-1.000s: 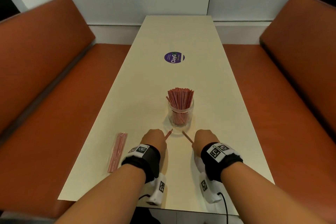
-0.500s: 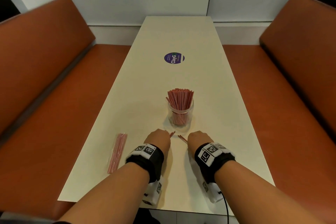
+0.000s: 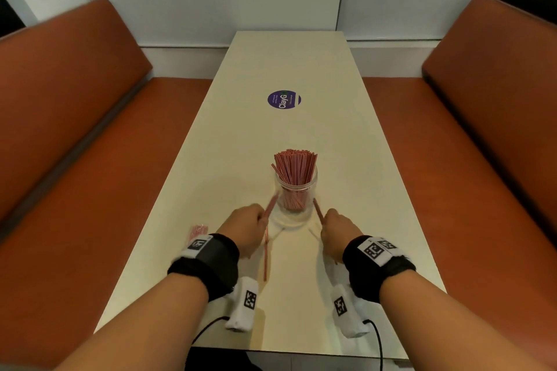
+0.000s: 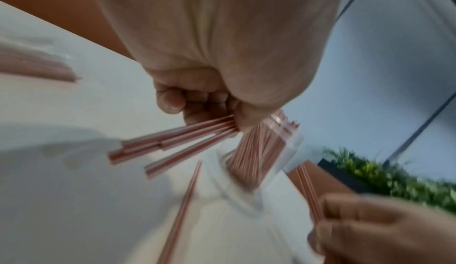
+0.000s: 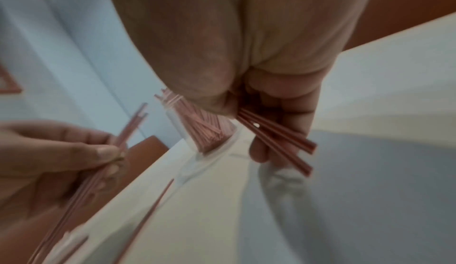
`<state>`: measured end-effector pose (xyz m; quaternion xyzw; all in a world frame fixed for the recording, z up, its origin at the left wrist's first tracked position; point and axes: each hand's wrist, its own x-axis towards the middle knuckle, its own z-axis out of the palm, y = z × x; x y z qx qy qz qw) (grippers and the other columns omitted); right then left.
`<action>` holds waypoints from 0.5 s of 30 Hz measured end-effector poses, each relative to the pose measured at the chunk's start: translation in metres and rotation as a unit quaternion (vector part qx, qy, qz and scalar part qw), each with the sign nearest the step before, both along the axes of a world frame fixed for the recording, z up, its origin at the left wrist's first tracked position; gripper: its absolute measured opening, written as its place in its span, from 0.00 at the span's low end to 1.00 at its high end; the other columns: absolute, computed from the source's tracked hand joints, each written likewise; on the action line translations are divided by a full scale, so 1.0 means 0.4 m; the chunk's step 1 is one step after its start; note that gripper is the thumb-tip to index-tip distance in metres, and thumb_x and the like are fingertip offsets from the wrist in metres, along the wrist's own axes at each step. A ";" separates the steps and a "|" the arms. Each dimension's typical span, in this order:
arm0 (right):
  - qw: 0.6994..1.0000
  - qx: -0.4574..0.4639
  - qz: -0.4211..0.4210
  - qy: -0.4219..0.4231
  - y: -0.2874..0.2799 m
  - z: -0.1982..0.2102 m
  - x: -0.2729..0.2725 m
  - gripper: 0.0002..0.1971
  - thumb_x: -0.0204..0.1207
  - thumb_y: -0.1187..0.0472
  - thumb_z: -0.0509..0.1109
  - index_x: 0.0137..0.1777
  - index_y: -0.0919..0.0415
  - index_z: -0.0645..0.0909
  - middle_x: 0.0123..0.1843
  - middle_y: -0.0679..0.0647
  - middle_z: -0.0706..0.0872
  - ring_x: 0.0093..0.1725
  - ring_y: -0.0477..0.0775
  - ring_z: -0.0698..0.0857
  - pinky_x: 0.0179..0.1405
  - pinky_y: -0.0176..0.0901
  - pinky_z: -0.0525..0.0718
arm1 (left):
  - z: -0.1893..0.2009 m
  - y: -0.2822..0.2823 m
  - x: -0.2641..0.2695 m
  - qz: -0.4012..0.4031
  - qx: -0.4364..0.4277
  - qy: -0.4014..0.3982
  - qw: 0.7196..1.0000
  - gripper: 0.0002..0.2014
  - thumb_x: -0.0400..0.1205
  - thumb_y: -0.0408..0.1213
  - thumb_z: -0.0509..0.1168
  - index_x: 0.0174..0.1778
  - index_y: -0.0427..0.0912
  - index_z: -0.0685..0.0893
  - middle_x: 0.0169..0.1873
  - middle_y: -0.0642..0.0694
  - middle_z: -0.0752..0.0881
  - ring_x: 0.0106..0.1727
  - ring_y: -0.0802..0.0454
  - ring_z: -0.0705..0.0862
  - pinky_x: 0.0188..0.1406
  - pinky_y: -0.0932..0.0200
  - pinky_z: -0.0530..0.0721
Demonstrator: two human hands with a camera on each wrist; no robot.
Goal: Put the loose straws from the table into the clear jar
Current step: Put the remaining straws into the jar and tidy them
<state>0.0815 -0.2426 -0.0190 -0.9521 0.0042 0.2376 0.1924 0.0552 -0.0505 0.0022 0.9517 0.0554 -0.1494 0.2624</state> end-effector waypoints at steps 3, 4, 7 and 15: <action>0.993 0.099 -0.069 0.011 -0.019 -0.011 0.008 0.11 0.79 0.67 0.57 0.60 0.69 0.68 0.57 0.69 0.84 0.50 0.67 0.86 0.46 0.54 0.84 | 0.068 0.003 0.040 0.053 -0.118 -0.103 0.986 0.09 0.87 0.40 0.56 0.49 0.40 0.78 0.42 0.45 0.82 0.42 0.47 0.79 0.41 0.55 0.77; 0.988 0.127 -0.084 0.008 -0.021 -0.014 0.006 0.10 0.79 0.67 0.56 0.59 0.68 0.68 0.56 0.69 0.84 0.49 0.67 0.86 0.47 0.56 0.85 | 0.089 -0.005 0.065 0.078 -0.163 -0.128 0.975 0.09 0.86 0.39 0.56 0.47 0.40 0.79 0.41 0.45 0.82 0.43 0.46 0.79 0.43 0.54 0.77; 0.981 0.163 -0.104 -0.008 -0.019 -0.023 0.002 0.08 0.80 0.65 0.52 0.55 0.68 0.68 0.48 0.65 0.83 0.42 0.63 0.83 0.44 0.55 0.82 | 0.133 -0.051 0.146 0.151 -0.275 -0.186 0.931 0.10 0.86 0.38 0.56 0.40 0.43 0.78 0.38 0.47 0.83 0.44 0.44 0.81 0.47 0.51 0.81; 0.978 0.175 -0.102 -0.057 -0.036 -0.022 -0.018 0.02 0.83 0.64 0.52 0.49 0.62 0.64 0.33 0.50 0.71 0.29 0.48 0.69 0.26 0.40 0.64 | 0.108 -0.148 0.222 0.113 -0.109 -0.170 0.973 0.13 0.86 0.40 0.57 0.59 0.35 0.78 0.56 0.37 0.84 0.56 0.38 0.82 0.49 0.55 0.77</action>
